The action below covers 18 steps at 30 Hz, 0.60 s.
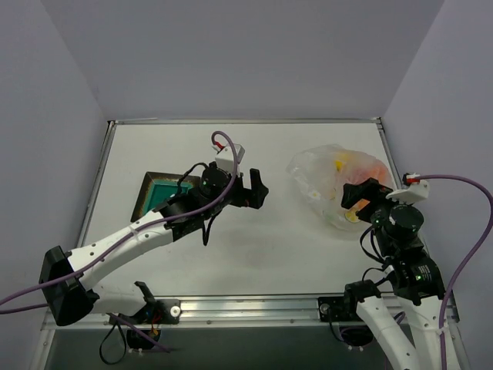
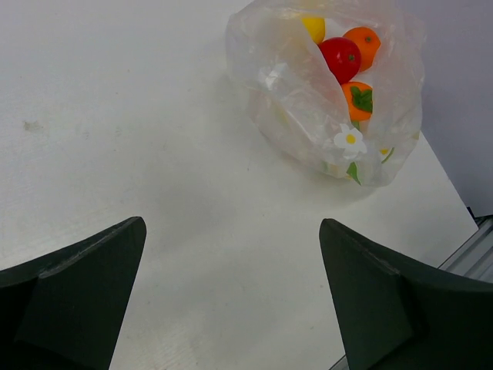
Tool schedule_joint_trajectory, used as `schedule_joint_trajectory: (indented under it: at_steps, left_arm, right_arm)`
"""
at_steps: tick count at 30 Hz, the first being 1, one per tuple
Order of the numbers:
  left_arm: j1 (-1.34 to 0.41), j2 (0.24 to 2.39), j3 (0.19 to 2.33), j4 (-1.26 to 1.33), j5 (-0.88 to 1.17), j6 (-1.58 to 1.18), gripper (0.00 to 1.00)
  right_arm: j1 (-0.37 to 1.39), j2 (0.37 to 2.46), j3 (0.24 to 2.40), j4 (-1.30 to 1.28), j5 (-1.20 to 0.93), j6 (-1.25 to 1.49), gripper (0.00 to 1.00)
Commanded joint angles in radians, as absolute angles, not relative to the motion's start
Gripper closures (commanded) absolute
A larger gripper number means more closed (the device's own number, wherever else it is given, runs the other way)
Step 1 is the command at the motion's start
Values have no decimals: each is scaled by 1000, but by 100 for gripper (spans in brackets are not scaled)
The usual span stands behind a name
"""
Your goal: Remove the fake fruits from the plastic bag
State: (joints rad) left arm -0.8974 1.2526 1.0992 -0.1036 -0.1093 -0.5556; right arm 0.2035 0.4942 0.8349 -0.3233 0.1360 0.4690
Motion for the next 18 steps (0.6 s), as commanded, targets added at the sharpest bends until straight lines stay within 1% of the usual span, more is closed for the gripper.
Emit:
schedule_joint_trajectory:
  at_steps: [1,3,7,13,18]
  left_arm:
    - [-897,1261,1137,-52,-138,-586,6]
    - [-893,1279,1144,-45,-127,-598,6]
    - [-890,1328,1167,47,-42,-621,6]
    - [-890,1489,1287,100,75,-670,6]
    - [-876,1641,1361,138,149,-693,6]
  right_arm:
    - [199,500,862,-339,184,449,16]
    - [201,503,848,-339,187,459,16]
    - [201,560,831,-337,199,463,8]
    - [201,714,808,-282,198,486,5]
    - [202,802,776,-206,247,479,2]
